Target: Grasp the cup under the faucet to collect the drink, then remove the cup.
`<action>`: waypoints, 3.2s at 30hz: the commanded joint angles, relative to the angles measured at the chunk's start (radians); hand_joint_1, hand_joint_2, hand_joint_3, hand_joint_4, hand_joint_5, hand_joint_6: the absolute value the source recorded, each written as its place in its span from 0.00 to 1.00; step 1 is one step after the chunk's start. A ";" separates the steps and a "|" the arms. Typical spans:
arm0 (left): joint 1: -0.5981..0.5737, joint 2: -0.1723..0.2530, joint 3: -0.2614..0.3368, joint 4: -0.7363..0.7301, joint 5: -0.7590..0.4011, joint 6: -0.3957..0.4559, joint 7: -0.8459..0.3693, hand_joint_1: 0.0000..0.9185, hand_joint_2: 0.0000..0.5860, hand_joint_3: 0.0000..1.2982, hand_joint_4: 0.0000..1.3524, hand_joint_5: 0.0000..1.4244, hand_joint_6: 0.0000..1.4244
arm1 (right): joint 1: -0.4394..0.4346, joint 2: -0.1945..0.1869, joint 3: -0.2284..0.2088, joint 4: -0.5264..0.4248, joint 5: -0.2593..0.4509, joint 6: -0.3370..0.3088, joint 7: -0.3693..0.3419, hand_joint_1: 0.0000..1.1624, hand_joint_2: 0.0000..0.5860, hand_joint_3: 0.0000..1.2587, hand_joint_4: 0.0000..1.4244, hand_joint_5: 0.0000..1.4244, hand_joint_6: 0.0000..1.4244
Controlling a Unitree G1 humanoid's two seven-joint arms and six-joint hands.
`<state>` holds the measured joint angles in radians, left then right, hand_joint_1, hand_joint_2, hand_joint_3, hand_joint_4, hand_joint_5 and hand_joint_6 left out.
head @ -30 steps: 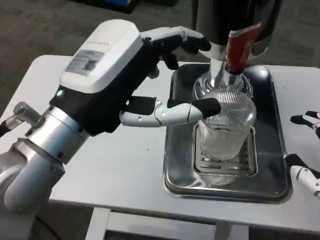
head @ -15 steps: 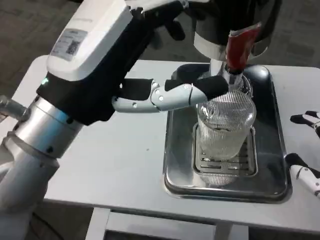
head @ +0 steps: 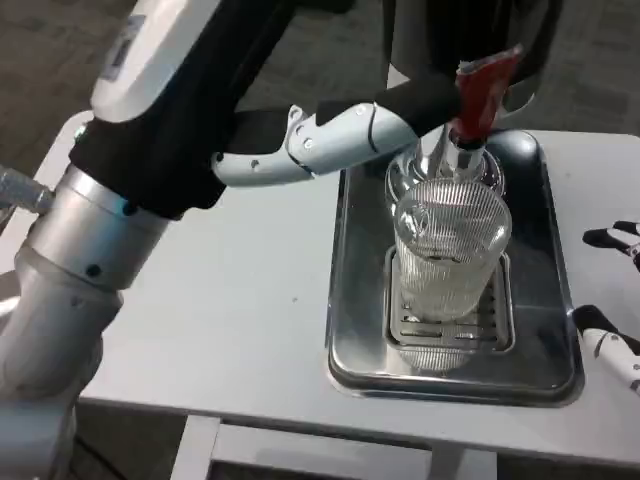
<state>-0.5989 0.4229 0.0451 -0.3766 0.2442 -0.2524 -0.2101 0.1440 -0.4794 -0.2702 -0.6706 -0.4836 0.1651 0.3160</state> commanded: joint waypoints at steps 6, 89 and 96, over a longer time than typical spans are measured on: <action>-0.024 -0.004 0.011 0.024 -0.019 -0.018 0.004 0.18 0.25 0.27 0.24 0.33 0.29 | 0.009 0.005 0.002 -0.008 0.002 0.011 -0.007 0.36 0.74 0.14 0.05 0.05 0.10; -0.206 -0.050 -0.162 0.386 -0.255 0.154 -0.369 0.07 0.27 0.17 0.14 0.22 0.23 | -0.031 -0.003 0.051 0.017 -0.006 0.047 -0.002 0.34 0.76 0.15 0.07 0.07 0.10; -0.207 -0.019 -0.184 0.384 -0.220 0.145 -0.389 0.05 0.27 0.17 0.14 0.22 0.21 | -0.040 -0.008 0.049 0.031 0.008 0.040 -0.005 0.34 0.76 0.15 0.07 0.07 0.10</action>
<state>-0.8202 0.3789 -0.1096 -0.0040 -0.0097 -0.1087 -0.5680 0.1033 -0.4823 -0.2166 -0.6431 -0.4837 0.2169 0.3160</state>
